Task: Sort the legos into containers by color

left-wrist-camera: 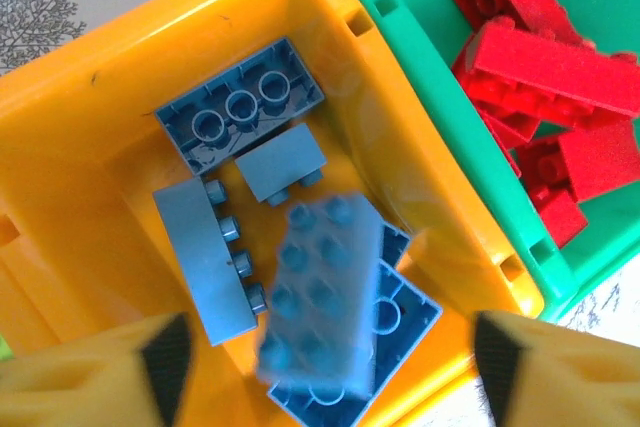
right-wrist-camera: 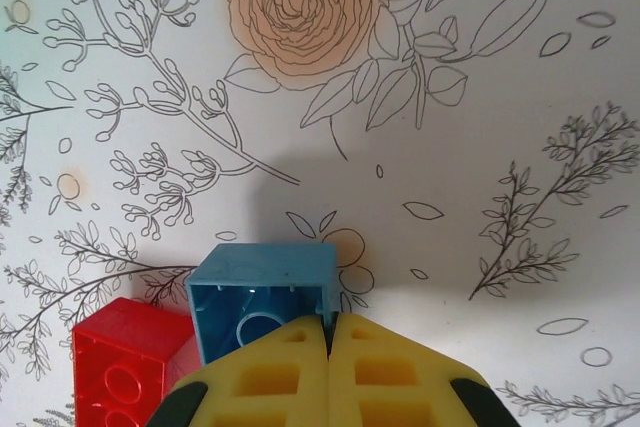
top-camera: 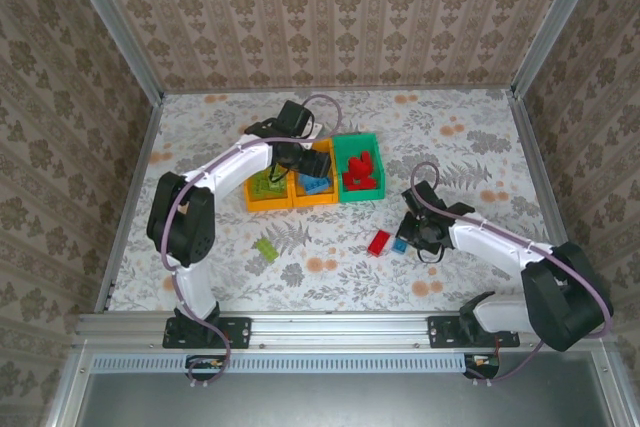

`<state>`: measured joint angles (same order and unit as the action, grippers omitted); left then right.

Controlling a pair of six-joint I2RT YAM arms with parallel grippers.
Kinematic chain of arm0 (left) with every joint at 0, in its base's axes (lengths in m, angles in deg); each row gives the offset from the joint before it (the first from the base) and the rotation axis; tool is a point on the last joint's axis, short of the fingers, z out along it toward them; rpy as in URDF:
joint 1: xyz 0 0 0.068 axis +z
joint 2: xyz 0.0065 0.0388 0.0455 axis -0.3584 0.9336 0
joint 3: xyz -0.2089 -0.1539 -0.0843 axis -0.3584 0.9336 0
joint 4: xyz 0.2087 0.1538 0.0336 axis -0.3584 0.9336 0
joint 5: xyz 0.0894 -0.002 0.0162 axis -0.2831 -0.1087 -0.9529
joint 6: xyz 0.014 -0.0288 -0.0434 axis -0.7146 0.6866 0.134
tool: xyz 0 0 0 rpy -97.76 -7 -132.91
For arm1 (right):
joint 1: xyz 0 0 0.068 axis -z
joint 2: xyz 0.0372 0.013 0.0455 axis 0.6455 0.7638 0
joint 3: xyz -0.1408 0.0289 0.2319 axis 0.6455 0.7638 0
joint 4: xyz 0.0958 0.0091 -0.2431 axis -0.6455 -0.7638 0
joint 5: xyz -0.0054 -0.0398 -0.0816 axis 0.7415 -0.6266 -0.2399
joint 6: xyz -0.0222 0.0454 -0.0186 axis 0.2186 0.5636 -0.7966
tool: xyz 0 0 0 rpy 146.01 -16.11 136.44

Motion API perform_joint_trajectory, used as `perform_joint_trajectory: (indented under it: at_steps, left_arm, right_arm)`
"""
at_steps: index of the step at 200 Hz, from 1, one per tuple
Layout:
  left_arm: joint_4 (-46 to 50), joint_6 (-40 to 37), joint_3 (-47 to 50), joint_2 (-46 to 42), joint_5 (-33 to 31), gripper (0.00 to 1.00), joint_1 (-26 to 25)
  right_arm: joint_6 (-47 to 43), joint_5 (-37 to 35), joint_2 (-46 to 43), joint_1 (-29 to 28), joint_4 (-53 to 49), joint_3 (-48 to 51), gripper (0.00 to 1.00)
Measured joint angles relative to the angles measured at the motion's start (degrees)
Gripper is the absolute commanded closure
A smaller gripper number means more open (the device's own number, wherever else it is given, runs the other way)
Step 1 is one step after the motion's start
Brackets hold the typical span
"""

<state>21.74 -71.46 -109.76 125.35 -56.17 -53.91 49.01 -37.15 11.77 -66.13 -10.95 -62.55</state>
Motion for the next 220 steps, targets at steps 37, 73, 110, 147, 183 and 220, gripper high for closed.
perform_joint_trajectory:
  at_steps: [37, 73, 110, 147, 183, 220]
  left_arm:
    - [-1.1, 1.4, 2.3, -2.7, -1.8, 0.0, 0.1]
    - [-5.3, 3.6, 10.5, -10.8, -5.5, 0.0, 0.9]
    - [-10.0, 7.3, 21.7, -22.1, -10.6, 0.0, 3.3]
    - [-6.3, 13.4, 28.5, -28.2, -14.4, 0.0, 6.1]
    - [-0.9, 22.1, 35.8, -33.0, -13.9, 0.0, 6.3]
    - [3.3, 32.7, 42.6, -38.1, -10.0, 0.0, 6.3]
  right_arm:
    - [-2.1, -0.1, -4.5, 0.0, 0.2, -0.7, 0.96]
    - [-3.8, 2.5, -4.8, -0.1, 3.5, -5.9, 0.95]
    - [-4.5, 10.5, 6.6, -1.0, 13.3, -16.2, 0.95]
    - [-5.1, 15.2, 22.5, -4.0, 17.3, -31.1, 0.95]
    - [-6.7, 16.2, 33.0, -6.2, 16.9, -45.8, 0.93]
    - [-8.3, 14.5, 40.0, -6.3, 13.5, -53.6, 0.91]
